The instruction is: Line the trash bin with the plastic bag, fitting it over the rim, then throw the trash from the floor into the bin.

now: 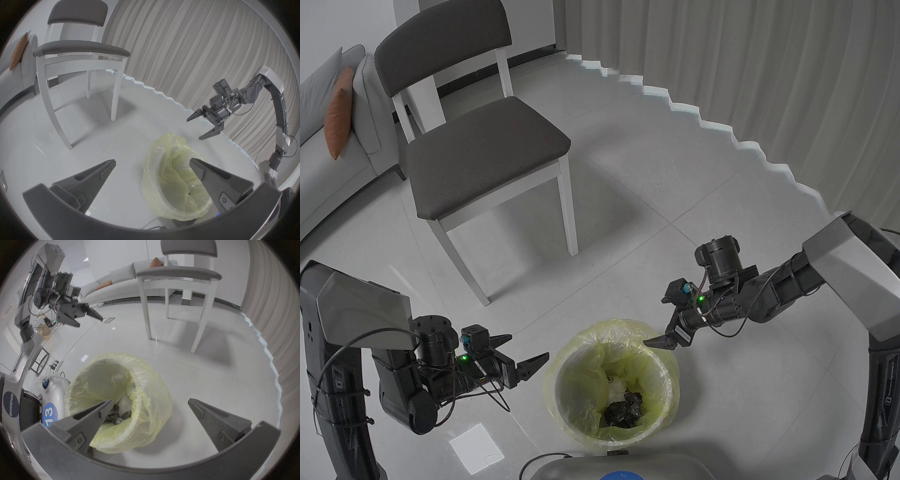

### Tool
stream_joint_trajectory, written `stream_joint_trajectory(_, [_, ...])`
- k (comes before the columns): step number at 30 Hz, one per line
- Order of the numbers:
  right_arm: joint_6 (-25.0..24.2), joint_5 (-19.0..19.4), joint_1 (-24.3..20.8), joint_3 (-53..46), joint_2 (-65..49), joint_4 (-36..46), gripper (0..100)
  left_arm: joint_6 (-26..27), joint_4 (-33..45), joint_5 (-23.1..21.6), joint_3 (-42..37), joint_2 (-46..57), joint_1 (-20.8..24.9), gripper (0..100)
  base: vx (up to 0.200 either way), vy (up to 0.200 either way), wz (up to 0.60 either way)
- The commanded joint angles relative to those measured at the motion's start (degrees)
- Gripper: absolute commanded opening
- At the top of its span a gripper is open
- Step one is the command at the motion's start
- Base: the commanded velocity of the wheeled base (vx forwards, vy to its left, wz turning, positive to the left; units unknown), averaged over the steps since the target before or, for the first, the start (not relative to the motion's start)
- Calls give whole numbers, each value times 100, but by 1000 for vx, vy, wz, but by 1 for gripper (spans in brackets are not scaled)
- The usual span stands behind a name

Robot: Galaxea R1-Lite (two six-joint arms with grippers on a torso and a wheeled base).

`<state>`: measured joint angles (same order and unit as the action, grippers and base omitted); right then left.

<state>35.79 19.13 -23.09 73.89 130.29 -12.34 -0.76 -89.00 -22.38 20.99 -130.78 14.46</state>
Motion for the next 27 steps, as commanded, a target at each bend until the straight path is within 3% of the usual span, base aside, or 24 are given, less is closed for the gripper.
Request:
stream_joint_trajectory(1, [-90,74,323,-419,-848,-67,100,155,-100,340,924,-853,-40,100,0,0,0])
stream_joint_trajectory(9, [-90,258,454,-1175,-1762,-85,100,243,331,331,1988,-1582,-119,100,0,0,0])
stream_joint_trajectory(18, [-99,258,463,-1403,-1990,-85,100,497,1456,322,3078,-1793,-207,100,0,0,0])
stream_joint_trajectory(27, [-90,258,481,-1421,-1946,-85,100,506,1403,261,2981,-1898,-163,100,0,0,0])
